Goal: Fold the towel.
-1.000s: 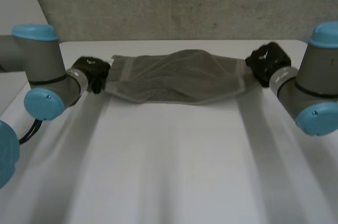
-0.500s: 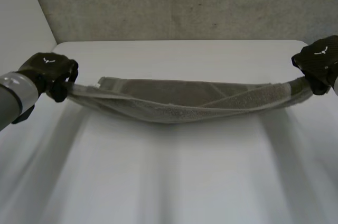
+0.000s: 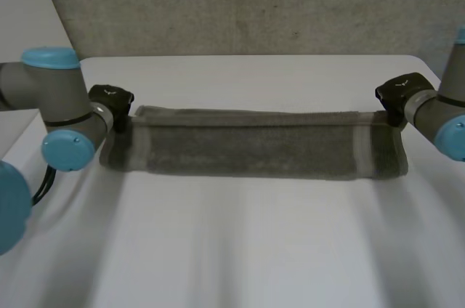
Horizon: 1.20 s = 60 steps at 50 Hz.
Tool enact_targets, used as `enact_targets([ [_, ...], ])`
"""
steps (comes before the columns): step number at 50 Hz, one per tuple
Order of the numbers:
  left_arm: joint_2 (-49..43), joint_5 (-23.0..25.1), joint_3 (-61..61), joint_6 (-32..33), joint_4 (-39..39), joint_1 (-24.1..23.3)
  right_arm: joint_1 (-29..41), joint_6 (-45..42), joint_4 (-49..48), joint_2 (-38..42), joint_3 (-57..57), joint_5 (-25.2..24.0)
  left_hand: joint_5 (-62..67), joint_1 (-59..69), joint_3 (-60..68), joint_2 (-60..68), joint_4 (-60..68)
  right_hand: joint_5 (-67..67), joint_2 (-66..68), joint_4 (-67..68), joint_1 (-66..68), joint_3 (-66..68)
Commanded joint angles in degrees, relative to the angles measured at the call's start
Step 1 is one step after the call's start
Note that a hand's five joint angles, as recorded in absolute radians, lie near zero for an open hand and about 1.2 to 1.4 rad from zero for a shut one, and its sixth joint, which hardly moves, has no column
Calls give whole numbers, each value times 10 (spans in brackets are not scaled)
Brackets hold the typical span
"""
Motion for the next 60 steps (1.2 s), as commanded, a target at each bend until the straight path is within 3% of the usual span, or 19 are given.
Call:
enact_targets([
  [1, -138, -31, 188, 1, -107, -27, 22, 3, 0, 71, -81, 43, -490, -357, -435, -400, -419, -8, -18, -17, -21, -22],
  [2, -138, -31, 188, 1, -107, -27, 22, 3, 0, 71, -81, 43, -491, -357, -435, -401, -419, -8, -18, -18, -21, -23],
  [3, -147, -32, 205, 1, -115, -34, 23, 4, -2, 72, -84, 43, -580, -447, -525, -491, -509, -125, -135, -134, -137, -139],
  [4, -154, -32, 219, 0, -119, -39, 23, 5, -4, 73, -86, 44, -696, -563, -641, -606, -625, -367, -377, -377, -380, -382],
  [5, -154, -32, 219, 0, -119, -39, 23, 5, -4, 73, -86, 44, -697, -564, -642, -608, -626, -370, -380, -379, -382, -384],
  [6, -155, -32, 224, 0, -120, -41, 24, 5, -8, 73, -86, 45, -829, -696, -774, -739, -758, -628, -638, -637, -641, -642],
  [7, -151, -33, 227, -1, -120, -43, 25, 7, -10, 73, -86, 46, -844, -711, -789, -754, -773, -653, -663, -663, -666, -668],
  [17, -96, -32, 230, -10, -118, -52, 32, 45, -12, 48, -72, 46, -844, -711, -789, -754, -773, -653, -663, -663, -666, -668],
  [26, -31, -25, 217, -49, -125, -51, 25, 50, -26, -58, -4, 38, -830, -697, -775, -740, -759, -653, -663, -663, -666, -668],
  [32, 14, -18, 149, -54, -167, -49, 24, 42, -24, -117, 91, 22, -820, -687, -765, -730, -749, -653, -663, -663, -666, -668],
  [40, 112, 42, -3, -54, -158, -34, 23, 30, -27, -187, 194, -25, -817, -683, -762, -727, -746, -653, -663, -663, -666, -668],
  [49, 208, 63, -173, -55, -63, -43, 23, 24, -22, -220, 271, -30, -815, -682, -760, -725, -744, -653, -663, -663, -666, -668],
  [60, 302, 63, -394, -56, 185, -56, 2, -3, -137, -196, 369, -64, -839, -705, -783, -749, -767, -587, -597, -596, -599, -601],
])
